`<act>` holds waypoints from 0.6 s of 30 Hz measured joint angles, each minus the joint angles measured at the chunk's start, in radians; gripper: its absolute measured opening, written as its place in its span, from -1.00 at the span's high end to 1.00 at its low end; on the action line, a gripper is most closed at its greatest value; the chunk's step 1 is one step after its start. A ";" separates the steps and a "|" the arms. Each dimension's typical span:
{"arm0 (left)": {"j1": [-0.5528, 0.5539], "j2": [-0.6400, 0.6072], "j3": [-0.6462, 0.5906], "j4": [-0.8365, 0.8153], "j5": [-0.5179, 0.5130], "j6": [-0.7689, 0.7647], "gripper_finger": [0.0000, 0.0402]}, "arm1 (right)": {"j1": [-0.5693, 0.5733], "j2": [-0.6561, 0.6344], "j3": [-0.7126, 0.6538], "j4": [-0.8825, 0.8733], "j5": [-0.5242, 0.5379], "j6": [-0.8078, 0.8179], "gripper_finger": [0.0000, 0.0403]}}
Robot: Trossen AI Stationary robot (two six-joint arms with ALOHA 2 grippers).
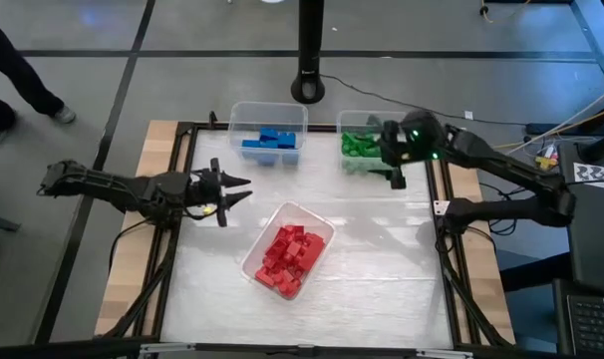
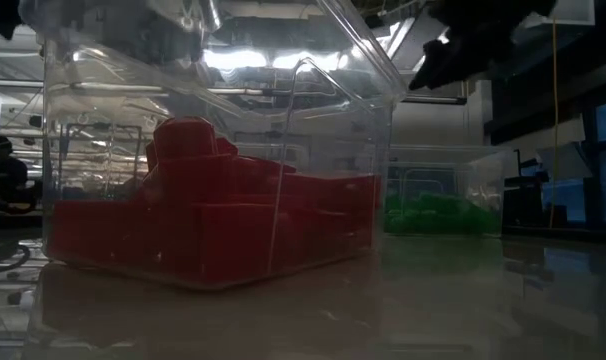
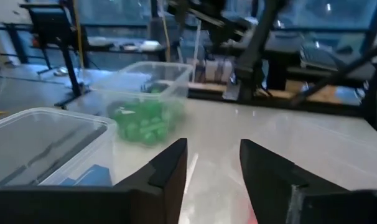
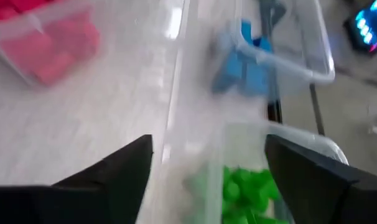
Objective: Sort blocks
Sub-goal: Return to Home Position
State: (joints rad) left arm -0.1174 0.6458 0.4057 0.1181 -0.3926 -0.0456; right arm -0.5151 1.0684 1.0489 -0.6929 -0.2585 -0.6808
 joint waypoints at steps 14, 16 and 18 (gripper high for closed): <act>0.048 -0.255 -0.259 0.134 0.001 0.002 0.89 | 0.025 -0.349 -0.394 0.399 -0.085 0.118 0.76; 0.047 -0.290 -0.284 0.135 0.000 0.008 0.97 | 0.025 -0.379 -0.439 0.452 -0.086 0.119 0.92; 0.047 -0.325 -0.309 0.132 0.000 0.021 0.98 | 0.025 -0.415 -0.479 0.478 -0.092 0.119 0.97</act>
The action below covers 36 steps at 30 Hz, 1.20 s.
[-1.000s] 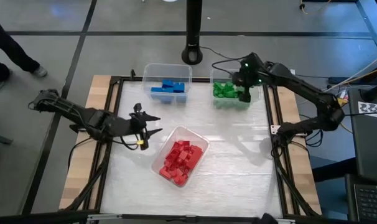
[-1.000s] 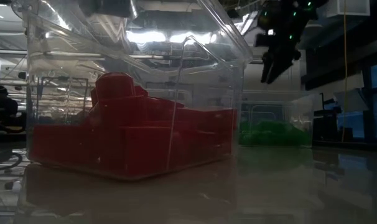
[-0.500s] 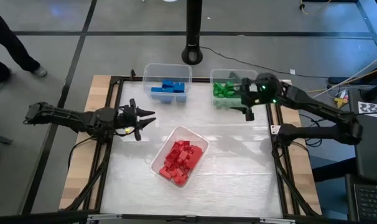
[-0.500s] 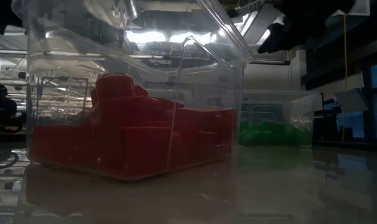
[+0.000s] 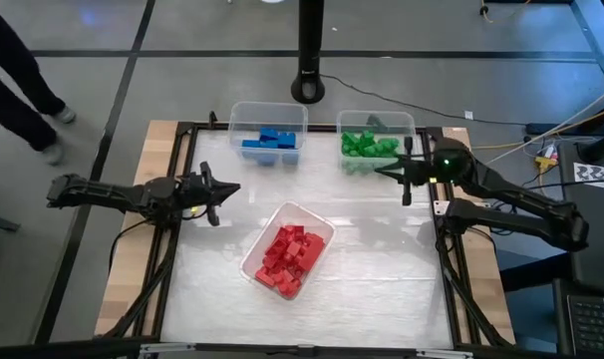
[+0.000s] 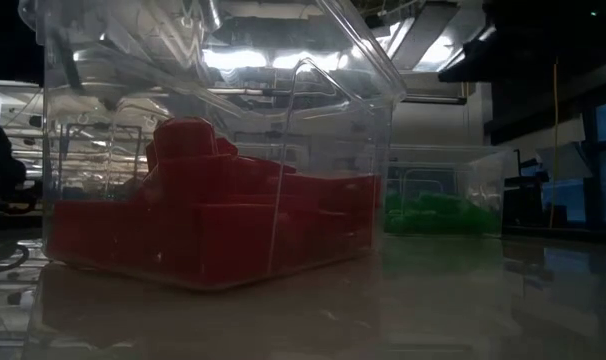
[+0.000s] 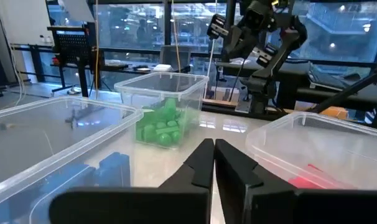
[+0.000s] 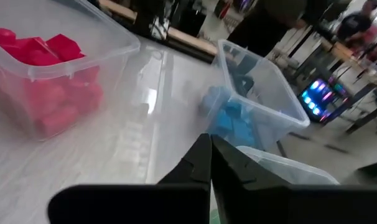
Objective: Sort blocks
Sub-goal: Return to Home Position
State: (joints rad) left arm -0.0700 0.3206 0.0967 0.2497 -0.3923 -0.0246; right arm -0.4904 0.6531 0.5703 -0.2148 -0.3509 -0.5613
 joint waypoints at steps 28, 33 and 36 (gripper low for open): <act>0.000 -0.318 -0.049 -0.248 0.017 0.002 1.00 | -0.001 -0.343 -0.295 0.119 0.016 -0.018 0.89; 0.000 -0.316 -0.087 -0.193 0.076 0.008 1.00 | -0.001 -0.360 -0.366 0.200 -0.028 0.010 0.89; 0.001 -0.317 -0.087 -0.193 0.076 0.018 1.00 | -0.001 -0.374 -0.403 0.217 -0.024 0.012 0.89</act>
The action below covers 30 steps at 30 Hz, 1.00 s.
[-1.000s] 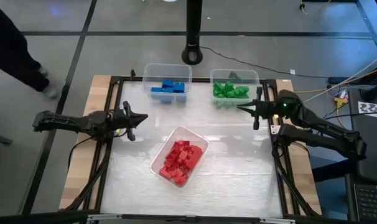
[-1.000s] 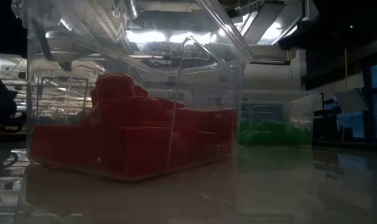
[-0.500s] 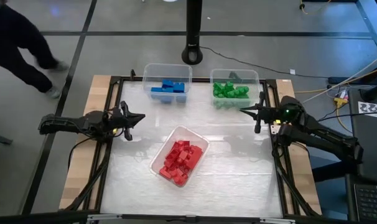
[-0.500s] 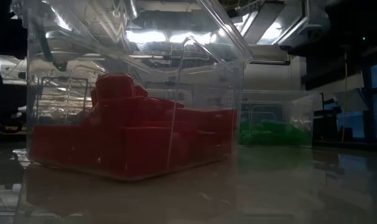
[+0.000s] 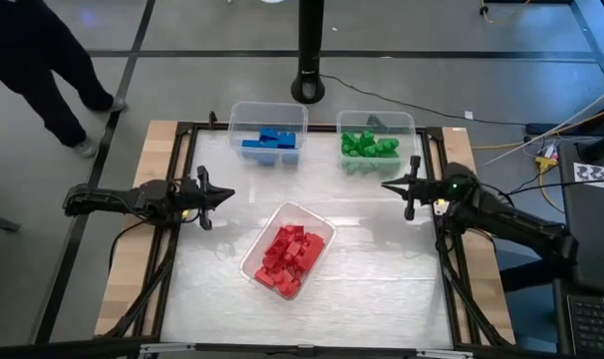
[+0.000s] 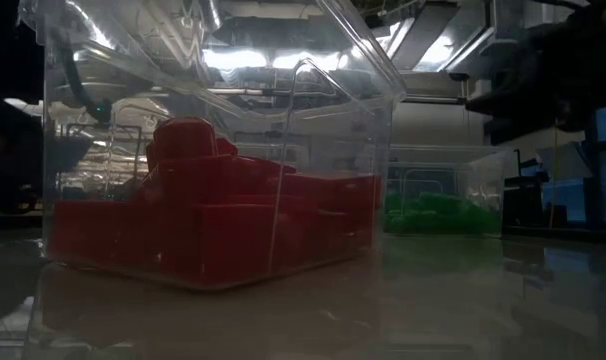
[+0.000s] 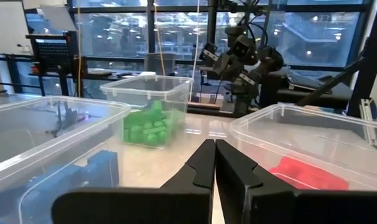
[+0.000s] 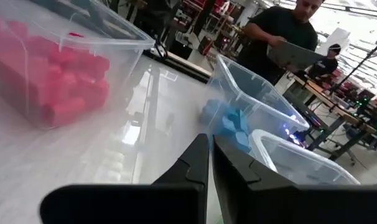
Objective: Sort blocks
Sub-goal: Return to Home Position
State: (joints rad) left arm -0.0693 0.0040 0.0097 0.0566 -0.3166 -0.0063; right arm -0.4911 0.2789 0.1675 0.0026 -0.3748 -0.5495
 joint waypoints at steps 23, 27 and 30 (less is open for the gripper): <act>0.000 0.000 0.000 -0.001 -0.004 0.009 0.99 | 0.026 -0.277 -0.156 0.044 0.213 0.150 0.89; 0.000 0.000 0.000 -0.001 -0.007 0.034 0.99 | 0.079 -0.274 -0.156 0.016 0.368 0.124 0.89; 0.000 0.000 0.000 -0.001 -0.008 0.054 0.99 | 0.119 -0.266 -0.157 0.015 0.375 0.091 0.89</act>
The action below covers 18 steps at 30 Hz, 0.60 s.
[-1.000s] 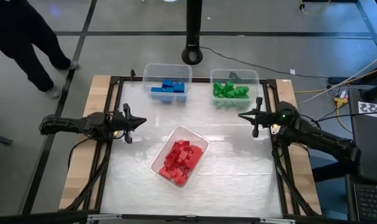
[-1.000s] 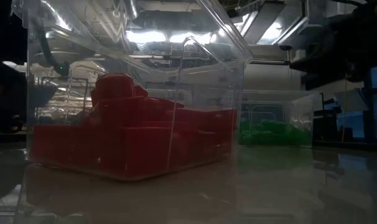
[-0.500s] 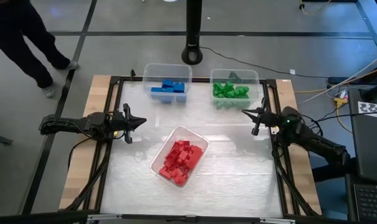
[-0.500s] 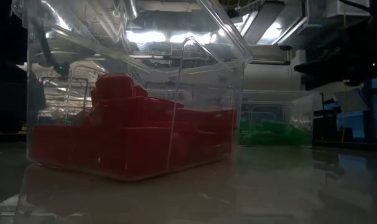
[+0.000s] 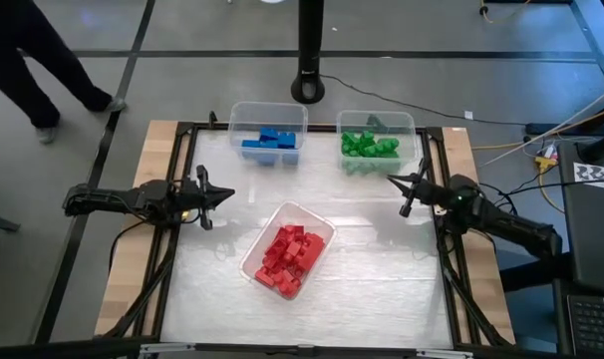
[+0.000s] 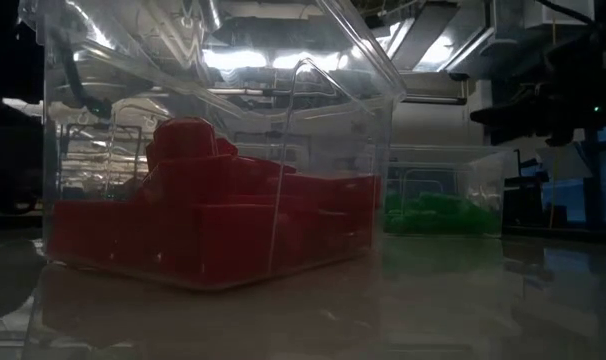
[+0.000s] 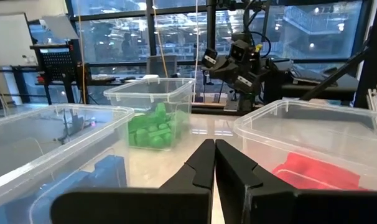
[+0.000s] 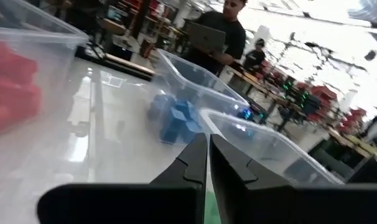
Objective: Sort blocks
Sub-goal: Return to Home Position
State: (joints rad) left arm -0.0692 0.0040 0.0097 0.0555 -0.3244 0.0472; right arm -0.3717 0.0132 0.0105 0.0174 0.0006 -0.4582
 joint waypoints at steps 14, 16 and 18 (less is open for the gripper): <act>0.000 0.000 0.000 0.000 -0.001 0.127 0.99 | 0.064 0.009 -0.002 -0.001 -0.004 -0.020 0.89; 0.000 0.000 0.000 0.000 -0.001 0.141 0.99 | 0.064 0.009 -0.002 -0.002 -0.005 -0.020 0.89; 0.000 0.000 0.000 0.000 -0.002 0.139 0.99 | 0.064 0.009 -0.002 -0.002 -0.008 -0.020 0.89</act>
State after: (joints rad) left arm -0.0692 0.0042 0.0093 0.0555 -0.3260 0.1864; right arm -0.3073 0.0219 0.0082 0.0153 -0.0071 -0.4786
